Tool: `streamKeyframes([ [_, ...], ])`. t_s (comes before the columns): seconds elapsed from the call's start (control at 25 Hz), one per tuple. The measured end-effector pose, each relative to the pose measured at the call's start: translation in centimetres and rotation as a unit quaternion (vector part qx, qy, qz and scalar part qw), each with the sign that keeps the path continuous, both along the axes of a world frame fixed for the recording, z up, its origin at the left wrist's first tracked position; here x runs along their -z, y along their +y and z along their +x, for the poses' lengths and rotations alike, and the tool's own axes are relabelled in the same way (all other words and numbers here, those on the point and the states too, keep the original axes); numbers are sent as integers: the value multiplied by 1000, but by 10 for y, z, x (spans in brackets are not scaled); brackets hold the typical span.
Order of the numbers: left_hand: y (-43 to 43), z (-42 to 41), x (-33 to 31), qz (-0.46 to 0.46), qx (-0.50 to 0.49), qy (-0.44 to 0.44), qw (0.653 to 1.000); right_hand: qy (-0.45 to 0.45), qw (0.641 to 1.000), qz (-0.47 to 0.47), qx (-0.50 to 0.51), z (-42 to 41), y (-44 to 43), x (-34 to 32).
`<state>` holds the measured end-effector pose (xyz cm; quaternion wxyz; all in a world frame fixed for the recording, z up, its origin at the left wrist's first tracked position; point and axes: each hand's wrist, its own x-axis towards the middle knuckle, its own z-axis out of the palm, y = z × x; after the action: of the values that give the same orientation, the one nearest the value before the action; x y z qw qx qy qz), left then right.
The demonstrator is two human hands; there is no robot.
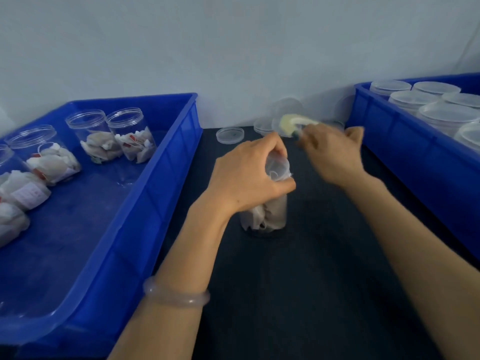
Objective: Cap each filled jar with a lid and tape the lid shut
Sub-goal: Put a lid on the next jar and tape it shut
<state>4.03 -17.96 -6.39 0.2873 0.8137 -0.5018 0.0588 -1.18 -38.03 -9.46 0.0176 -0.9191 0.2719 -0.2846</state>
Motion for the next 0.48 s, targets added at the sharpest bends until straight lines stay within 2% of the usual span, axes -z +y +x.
streamKeyframes([
  [0.08,-4,0,-2,12,-9,-1,1000,78,994,-23,-73,-6,17,13],
  [0.16,-6,-2,-1,-5,-47,36,998,138,984,-22,-114,-16,28,34],
  [0.36,-19,-3,-2,-23,-140,62,988,184,968,18,-168,-34,31,57],
  [0.4,-20,-2,-1,-35,-150,65,986,161,968,53,-187,-34,33,54],
  [0.48,-18,1,3,-65,-141,83,984,37,947,189,-259,-38,42,40],
])
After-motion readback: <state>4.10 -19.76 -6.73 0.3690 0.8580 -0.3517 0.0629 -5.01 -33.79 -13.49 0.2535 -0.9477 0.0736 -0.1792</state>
